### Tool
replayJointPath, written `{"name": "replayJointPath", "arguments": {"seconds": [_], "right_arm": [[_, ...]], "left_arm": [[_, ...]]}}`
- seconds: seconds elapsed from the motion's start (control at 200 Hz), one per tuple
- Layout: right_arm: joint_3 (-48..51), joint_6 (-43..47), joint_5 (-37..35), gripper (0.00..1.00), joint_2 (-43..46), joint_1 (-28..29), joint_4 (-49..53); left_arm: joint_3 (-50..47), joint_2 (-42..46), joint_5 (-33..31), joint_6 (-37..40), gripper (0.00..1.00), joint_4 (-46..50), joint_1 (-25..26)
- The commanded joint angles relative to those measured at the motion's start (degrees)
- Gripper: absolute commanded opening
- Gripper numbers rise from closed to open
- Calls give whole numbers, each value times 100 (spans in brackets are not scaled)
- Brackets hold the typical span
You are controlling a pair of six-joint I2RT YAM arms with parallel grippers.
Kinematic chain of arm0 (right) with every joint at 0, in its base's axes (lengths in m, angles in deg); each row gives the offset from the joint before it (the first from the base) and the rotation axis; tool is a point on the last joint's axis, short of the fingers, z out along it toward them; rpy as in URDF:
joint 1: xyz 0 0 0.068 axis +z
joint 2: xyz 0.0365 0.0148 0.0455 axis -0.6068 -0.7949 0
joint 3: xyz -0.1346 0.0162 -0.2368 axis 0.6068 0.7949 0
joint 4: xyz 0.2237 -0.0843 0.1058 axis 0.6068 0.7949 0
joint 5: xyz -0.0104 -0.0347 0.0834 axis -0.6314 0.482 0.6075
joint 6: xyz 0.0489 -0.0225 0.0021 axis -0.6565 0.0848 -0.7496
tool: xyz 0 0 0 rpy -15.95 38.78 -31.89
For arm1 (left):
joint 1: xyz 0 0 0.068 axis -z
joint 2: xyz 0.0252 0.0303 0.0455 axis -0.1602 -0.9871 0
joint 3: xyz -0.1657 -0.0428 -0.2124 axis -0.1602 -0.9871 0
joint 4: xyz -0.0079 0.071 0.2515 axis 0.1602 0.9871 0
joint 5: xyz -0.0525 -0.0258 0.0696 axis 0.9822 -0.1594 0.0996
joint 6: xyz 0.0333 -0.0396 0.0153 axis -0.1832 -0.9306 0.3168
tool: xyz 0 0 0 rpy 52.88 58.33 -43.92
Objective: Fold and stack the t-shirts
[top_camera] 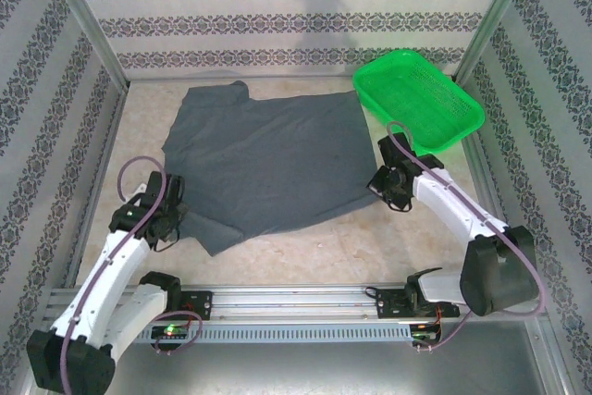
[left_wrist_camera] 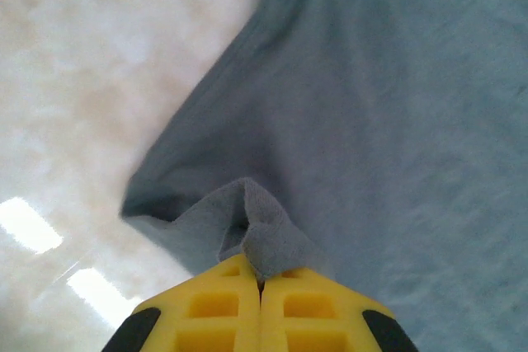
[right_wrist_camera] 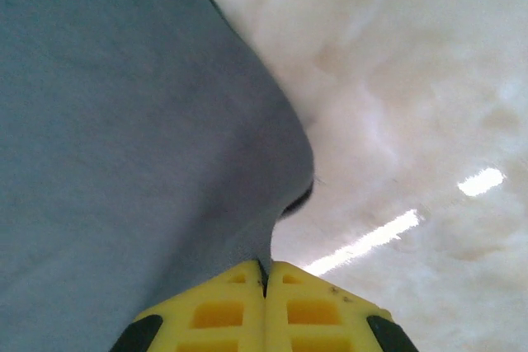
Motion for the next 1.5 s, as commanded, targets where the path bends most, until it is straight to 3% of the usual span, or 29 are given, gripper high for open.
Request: {"name": "replayJointPath", "arguments": {"seconds": [0.0, 0.255, 0.48, 0.989, 1.494], "right_arm": [[-426, 74, -93, 0, -333, -94, -47], [-1199, -38, -198, 0, -1062, -195, -93], [-1788, -155, -354, 0, -1622, -285, -84], [-2445, -262, -344, 0, -2541, -380, -122], [-2721, -304, -322, 0, -2937, -415, -100]], "left_arm": [[244, -325, 244, 611, 0, -924, -377], [651, -1242, 667, 1238, 0, -1748, -986], [911, -1571, 511, 1444, 0, -2084, -1263], [1108, -2644, 1041, 1830, 0, -3612, -1545], [1193, -3347, 1263, 2123, 0, -4124, -1680]]}}
